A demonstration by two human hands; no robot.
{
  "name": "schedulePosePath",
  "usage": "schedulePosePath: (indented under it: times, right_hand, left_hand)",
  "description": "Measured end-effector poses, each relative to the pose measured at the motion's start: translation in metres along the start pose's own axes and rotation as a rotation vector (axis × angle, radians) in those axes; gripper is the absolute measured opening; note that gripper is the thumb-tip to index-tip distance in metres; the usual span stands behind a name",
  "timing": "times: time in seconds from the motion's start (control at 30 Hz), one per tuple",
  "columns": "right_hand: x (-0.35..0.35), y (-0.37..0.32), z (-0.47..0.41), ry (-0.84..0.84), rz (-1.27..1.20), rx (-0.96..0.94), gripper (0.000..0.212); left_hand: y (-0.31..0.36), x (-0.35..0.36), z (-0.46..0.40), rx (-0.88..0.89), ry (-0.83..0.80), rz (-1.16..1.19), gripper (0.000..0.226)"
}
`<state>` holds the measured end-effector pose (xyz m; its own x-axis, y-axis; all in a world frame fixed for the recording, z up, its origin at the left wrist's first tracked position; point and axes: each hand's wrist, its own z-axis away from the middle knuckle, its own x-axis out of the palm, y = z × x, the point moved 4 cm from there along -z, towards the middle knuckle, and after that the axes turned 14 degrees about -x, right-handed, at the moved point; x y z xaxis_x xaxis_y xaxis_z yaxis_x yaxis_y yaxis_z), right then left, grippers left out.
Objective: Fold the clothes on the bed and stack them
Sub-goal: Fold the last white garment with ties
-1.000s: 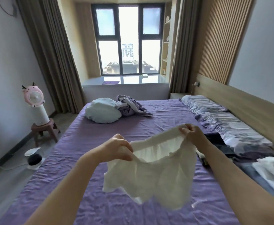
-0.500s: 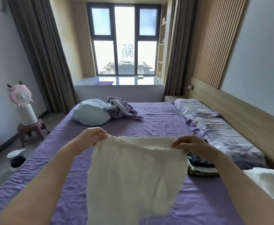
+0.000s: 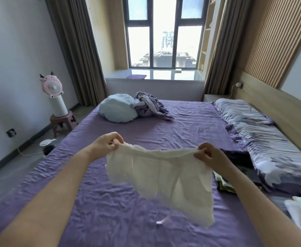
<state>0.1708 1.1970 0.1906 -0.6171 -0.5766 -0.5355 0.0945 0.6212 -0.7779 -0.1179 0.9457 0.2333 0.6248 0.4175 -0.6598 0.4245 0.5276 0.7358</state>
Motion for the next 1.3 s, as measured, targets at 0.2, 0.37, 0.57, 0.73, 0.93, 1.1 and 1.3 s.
schedulePosePath:
  times: [0.2,0.37,0.57,0.73,0.93,1.1,1.3]
  right_hand:
    - [0.019,0.031,0.015,-0.111,-0.142,0.138,0.017]
    - [0.021,0.041,0.001,-0.158,-0.324,0.254,0.044]
    - [0.045,0.077,-0.042,-0.142,-0.317,0.378,0.022]
    - [0.121,0.165,-0.061,-0.252,-0.071,0.522,0.022]
    - [0.189,0.250,-0.063,-0.141,0.235,0.707,0.009]
    - [0.212,0.284,-0.071,-0.132,0.554,0.735,0.015]
    - [0.226,0.323,-0.089,0.000,0.460,0.660,0.020]
  left_hand:
    - [-0.022,0.028,-0.003,-0.084,-0.101,-0.045,0.041]
    - [-0.021,0.037,-0.029,-0.138,-0.147,0.063,0.024]
    - [-0.060,0.061,-0.090,-0.222,-0.367,0.009,0.013]
    - [-0.135,0.129,-0.159,-0.378,-0.338,-0.039,0.038]
    - [-0.216,0.201,-0.236,-0.488,-0.265,-0.133,0.045]
    - [-0.248,0.236,-0.282,-0.392,-0.182,-0.224,0.034]
    - [-0.264,0.261,-0.328,-0.292,-0.162,-0.367,0.053]
